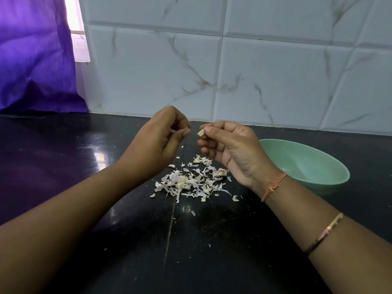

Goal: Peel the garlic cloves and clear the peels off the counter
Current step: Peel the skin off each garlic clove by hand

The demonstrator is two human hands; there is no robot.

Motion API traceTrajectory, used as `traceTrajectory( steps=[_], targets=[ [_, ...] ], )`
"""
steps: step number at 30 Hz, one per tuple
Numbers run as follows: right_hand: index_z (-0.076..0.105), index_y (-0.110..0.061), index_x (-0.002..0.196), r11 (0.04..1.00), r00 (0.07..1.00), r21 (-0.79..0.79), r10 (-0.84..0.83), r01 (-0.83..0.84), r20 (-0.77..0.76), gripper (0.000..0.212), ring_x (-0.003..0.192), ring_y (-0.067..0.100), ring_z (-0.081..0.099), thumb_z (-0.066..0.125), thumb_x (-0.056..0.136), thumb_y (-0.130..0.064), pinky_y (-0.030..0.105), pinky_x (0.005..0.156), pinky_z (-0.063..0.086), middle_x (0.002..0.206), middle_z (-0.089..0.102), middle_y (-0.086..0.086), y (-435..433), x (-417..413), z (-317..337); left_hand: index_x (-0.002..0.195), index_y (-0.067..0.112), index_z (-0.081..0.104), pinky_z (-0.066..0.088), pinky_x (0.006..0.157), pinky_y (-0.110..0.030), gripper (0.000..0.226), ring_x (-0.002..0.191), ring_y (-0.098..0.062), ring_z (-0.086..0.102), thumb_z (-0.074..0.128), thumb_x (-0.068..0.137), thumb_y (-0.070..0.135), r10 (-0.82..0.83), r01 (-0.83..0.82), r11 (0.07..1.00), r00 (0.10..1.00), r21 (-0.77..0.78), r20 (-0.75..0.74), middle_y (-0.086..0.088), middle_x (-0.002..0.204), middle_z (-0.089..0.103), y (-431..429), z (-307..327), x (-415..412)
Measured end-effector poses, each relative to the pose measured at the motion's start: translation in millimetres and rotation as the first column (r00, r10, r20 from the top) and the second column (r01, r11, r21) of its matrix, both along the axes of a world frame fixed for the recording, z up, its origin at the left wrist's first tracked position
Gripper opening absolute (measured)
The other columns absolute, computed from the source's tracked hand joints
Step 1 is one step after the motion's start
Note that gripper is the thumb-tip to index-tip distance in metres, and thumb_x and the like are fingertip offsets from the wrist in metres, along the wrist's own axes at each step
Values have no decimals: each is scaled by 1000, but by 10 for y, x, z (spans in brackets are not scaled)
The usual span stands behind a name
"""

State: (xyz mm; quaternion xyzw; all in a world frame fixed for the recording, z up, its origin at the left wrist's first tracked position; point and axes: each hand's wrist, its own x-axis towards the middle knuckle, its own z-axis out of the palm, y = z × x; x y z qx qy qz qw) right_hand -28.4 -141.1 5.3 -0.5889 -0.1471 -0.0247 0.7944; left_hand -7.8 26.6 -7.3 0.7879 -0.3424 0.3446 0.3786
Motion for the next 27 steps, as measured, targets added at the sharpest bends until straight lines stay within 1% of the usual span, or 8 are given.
traceTrajectory(
  steps=[4,7,9,13,19,21,25,27],
  targets=[
    [63,1,84,1000,1000,-3,-18,18,25,4,62,15,67,59,84,3,22,59,56,69,68,8,6,3,-7,95,31,52,51,69,-23,25,78,-3,59,58,86,9,-27,25,999,995,-20,-96,11,87,62,-14,-15,-23],
    [63,-1,84,999,999,-15,-32,33,44,5,65,16,68,60,83,4,23,60,56,71,70,10,4,5,-8,87,24,62,47,65,-12,6,72,-1,59,61,83,28,-75,51,991,976,-122,-204,10,82,63,-56,-14,-57],
    [62,-2,83,999,998,-31,-32,34,58,6,64,15,67,61,83,5,24,61,56,71,70,10,10,2,-14,82,22,63,45,61,-10,17,66,0,58,70,79,37,-80,26,979,960,-200,-269,10,74,63,-86,-17,-72],
    [62,-2,82,994,995,-103,-23,32,94,7,62,13,64,61,84,4,23,60,56,69,68,6,28,-12,-24,73,22,63,46,58,-16,9,56,-1,56,71,77,24,-63,-25,967,941,-253,-332,8,57,62,-116,-30,-50],
    [60,-4,81,993,1000,-117,-3,6,22,10,57,11,57,55,87,3,20,53,51,67,62,6,14,-14,-4,73,23,64,50,66,-22,18,61,-5,59,64,83,9,-169,74,965,909,-251,-382,8,60,63,-106,-12,-61],
    [59,-4,81,996,1000,-89,6,-6,1,11,55,11,56,54,88,3,19,52,50,64,61,5,15,-12,-6,75,21,62,50,63,-16,22,62,-3,58,56,88,4,-187,91,965,897,-247,-401,3,67,62,-121,-12,-72],
    [58,-3,83,996,1000,-85,10,-9,17,10,59,14,61,54,87,5,21,54,53,68,65,8,15,-15,-12,78,16,60,52,62,-15,40,60,2,58,34,91,-11,-173,24,958,844,-286,-508,-2,74,59,-121,-25,-52],
    [58,-2,83,995,999,-102,2,2,39,10,62,15,63,56,85,8,24,59,56,73,64,12,14,-14,-17,79,17,61,53,62,-15,42,60,1,58,34,88,-14,-143,-20,955,844,-297,-517,-2,75,60,-108,-27,-44]
  ],
)
